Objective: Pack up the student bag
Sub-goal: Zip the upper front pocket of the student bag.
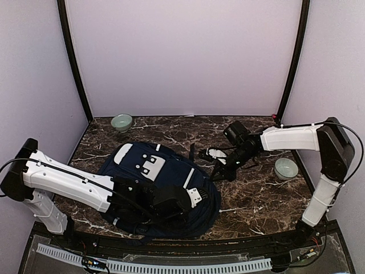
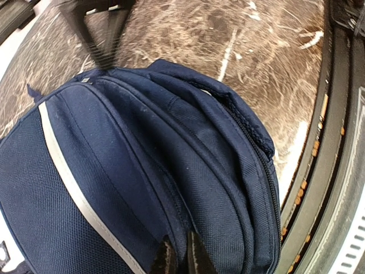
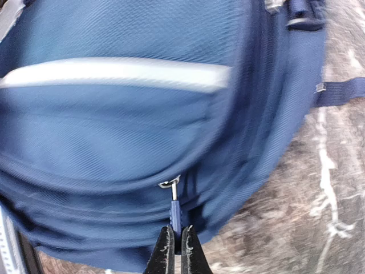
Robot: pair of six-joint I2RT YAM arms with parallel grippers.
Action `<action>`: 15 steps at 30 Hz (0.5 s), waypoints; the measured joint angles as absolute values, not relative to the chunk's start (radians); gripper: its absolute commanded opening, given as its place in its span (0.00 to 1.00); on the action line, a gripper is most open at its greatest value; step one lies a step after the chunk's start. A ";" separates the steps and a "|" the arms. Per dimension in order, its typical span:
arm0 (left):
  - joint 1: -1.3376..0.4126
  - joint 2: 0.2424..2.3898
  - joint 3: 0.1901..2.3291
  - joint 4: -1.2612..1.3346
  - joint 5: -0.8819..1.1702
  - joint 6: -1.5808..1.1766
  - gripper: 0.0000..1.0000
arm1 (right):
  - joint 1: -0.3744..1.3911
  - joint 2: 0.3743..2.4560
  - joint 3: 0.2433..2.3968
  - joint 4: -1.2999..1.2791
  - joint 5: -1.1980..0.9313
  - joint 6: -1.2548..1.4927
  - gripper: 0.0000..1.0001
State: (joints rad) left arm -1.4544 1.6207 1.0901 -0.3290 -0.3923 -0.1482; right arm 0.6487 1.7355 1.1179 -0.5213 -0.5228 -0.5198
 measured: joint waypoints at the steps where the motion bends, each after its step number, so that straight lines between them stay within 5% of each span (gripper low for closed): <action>1: -1.458 1.621 1.090 -0.329 -0.390 -0.138 0.00 | 0.641 1.752 1.135 -0.521 -0.516 -0.520 0.00; 10: -1.483 1.678 1.112 -0.332 -0.384 -0.049 0.00 | 0.628 1.875 1.275 -0.520 -0.521 -0.519 0.00; 15: -1.493 1.686 1.113 -0.332 -0.412 -0.033 0.08 | 0.628 1.887 1.296 -0.514 -0.539 -0.497 0.17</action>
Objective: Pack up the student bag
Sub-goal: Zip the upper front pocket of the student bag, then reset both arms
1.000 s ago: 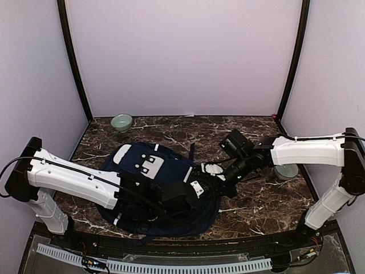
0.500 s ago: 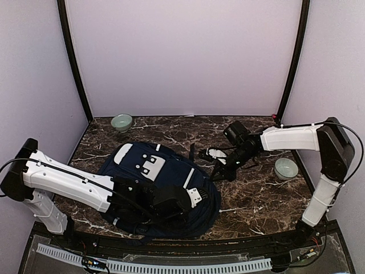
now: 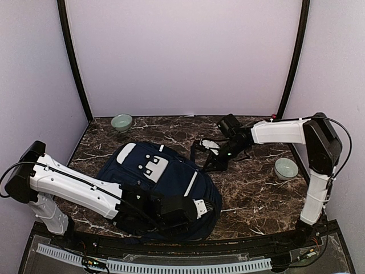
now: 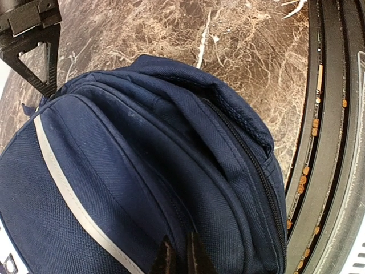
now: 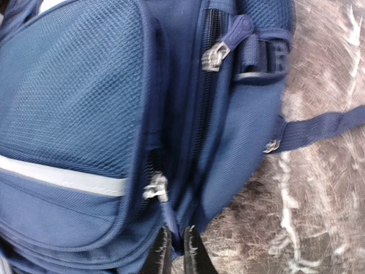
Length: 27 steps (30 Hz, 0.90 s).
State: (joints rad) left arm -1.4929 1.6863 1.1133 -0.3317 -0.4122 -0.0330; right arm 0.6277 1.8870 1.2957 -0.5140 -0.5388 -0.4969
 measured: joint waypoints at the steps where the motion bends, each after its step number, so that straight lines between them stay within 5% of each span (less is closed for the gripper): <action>1: -1.496 1.686 1.113 -0.332 -0.422 -0.034 0.11 | 0.627 1.884 1.296 -0.503 -0.533 -0.488 0.20; 7: -1.510 1.670 1.104 -0.284 -0.455 -0.036 0.53 | 0.585 1.776 1.263 -0.440 -0.488 -0.434 0.37; 19: -1.411 1.463 1.101 -0.310 -0.545 -0.065 0.97 | 0.362 1.395 1.251 -0.442 -0.449 -0.285 0.61; 23: -1.311 1.337 1.085 -0.333 -0.632 -0.062 0.99 | 0.262 1.318 1.246 -0.439 -0.424 -0.213 0.98; 27: -1.173 1.139 1.019 -0.294 -0.697 -0.052 0.99 | 0.130 1.316 1.264 -0.441 -0.400 -0.112 1.00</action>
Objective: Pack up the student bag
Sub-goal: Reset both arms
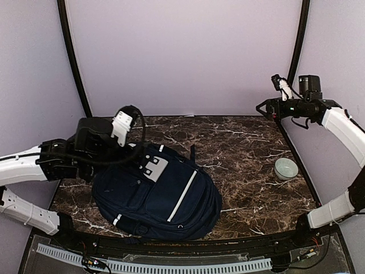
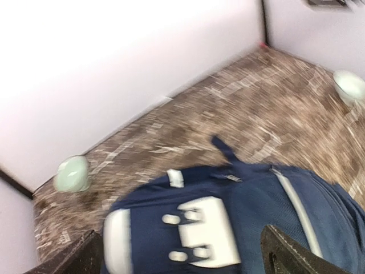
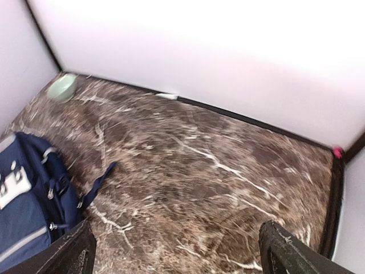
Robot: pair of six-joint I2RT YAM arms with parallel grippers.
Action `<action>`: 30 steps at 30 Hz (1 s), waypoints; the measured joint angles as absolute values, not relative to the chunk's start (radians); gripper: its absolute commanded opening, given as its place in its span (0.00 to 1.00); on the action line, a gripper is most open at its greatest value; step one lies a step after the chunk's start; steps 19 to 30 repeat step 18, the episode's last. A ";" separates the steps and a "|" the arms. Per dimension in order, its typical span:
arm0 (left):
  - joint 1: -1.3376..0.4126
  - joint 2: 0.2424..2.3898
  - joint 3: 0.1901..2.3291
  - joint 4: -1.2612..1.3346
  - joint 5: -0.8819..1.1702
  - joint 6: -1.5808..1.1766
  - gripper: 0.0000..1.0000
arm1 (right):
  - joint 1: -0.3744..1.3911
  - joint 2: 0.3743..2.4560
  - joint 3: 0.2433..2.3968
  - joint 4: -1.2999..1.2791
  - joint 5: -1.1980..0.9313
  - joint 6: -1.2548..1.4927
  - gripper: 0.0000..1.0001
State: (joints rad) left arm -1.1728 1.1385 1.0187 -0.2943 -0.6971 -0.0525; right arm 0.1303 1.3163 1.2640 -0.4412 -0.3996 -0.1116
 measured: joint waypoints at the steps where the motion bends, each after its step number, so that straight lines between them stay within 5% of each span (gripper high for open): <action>1: -1.125 1.089 1.003 -0.284 -0.702 -0.054 0.99 | 0.098 1.319 1.268 -0.441 -0.405 -0.090 1.00; 9: -0.819 0.944 0.939 -0.262 -0.719 -0.096 0.99 | 0.014 1.213 1.144 -0.336 -0.360 0.046 1.00; 15: -0.795 0.948 0.810 -0.236 -0.741 -0.117 0.99 | 0.013 0.999 0.919 -0.216 -0.358 0.074 1.00; 30: -0.794 0.943 0.775 -0.240 -0.741 -0.131 0.99 | 0.010 0.997 0.909 -0.191 -0.341 0.068 1.00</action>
